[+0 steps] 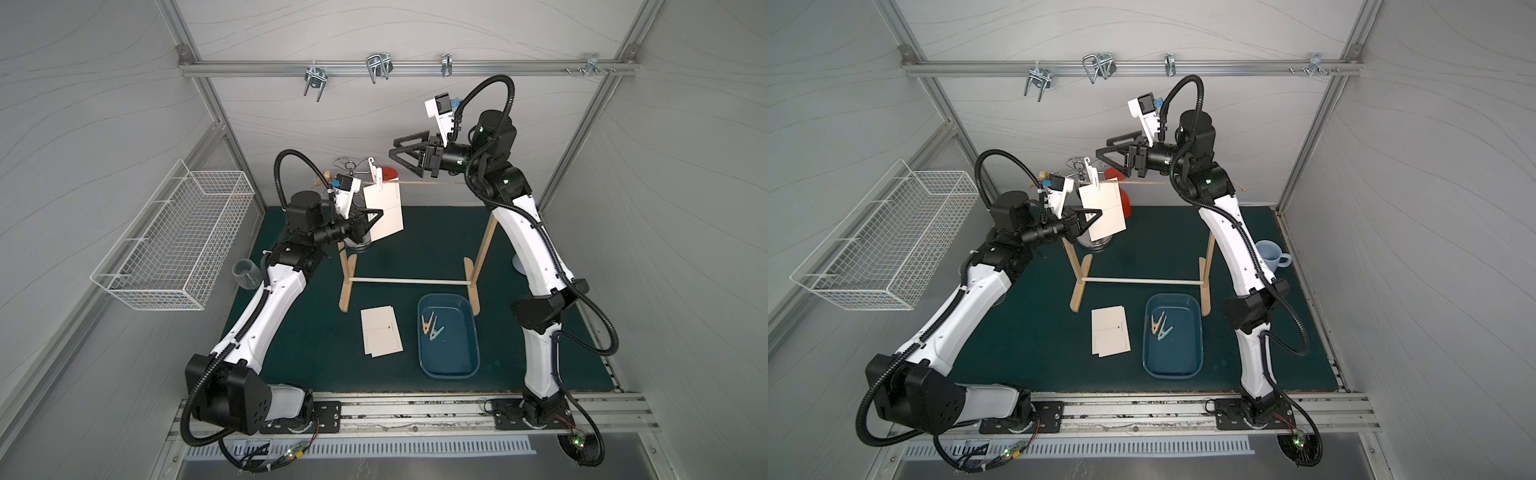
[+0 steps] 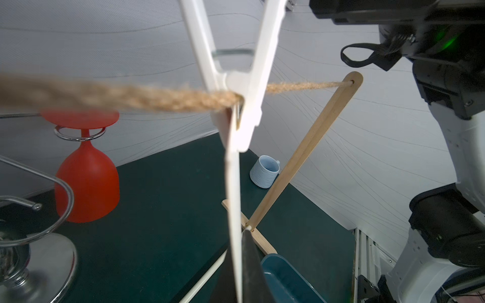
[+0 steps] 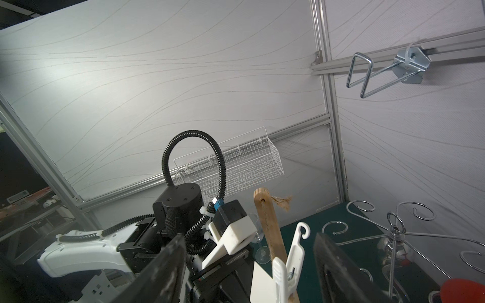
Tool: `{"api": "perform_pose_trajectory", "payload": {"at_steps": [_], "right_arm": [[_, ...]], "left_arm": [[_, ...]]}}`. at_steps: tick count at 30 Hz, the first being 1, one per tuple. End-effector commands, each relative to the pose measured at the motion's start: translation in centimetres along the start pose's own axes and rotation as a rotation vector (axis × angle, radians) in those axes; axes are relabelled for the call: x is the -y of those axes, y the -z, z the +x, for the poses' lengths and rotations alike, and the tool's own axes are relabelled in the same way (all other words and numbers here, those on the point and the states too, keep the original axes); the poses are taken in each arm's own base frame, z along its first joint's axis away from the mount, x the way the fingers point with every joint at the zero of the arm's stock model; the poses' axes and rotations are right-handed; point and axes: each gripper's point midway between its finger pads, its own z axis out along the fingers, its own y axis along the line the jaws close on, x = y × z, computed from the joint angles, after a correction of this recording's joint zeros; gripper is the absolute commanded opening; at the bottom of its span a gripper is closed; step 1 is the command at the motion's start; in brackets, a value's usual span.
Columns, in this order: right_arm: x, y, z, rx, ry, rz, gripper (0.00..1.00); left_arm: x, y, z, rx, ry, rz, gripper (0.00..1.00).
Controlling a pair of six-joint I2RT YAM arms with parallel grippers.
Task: Remove the postcards from the strings
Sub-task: Pinch the postcard on the clothesline.
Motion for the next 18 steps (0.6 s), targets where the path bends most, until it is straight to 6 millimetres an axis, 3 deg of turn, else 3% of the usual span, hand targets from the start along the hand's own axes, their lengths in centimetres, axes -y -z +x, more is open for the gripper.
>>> {"api": "perform_pose_trajectory", "payload": {"at_steps": [1, 18], "right_arm": [[1.4, -0.8, 2.1, -0.045, -0.034, -0.007, 0.78], [1.8, -2.6, 7.3, -0.174, -0.018, -0.002, 0.78]], "left_arm": [[1.1, 0.3, -0.9, 0.031, -0.046, 0.059, 0.0], [1.2, 0.8, 0.5, -0.001, -0.071, 0.054, 0.0]]}}
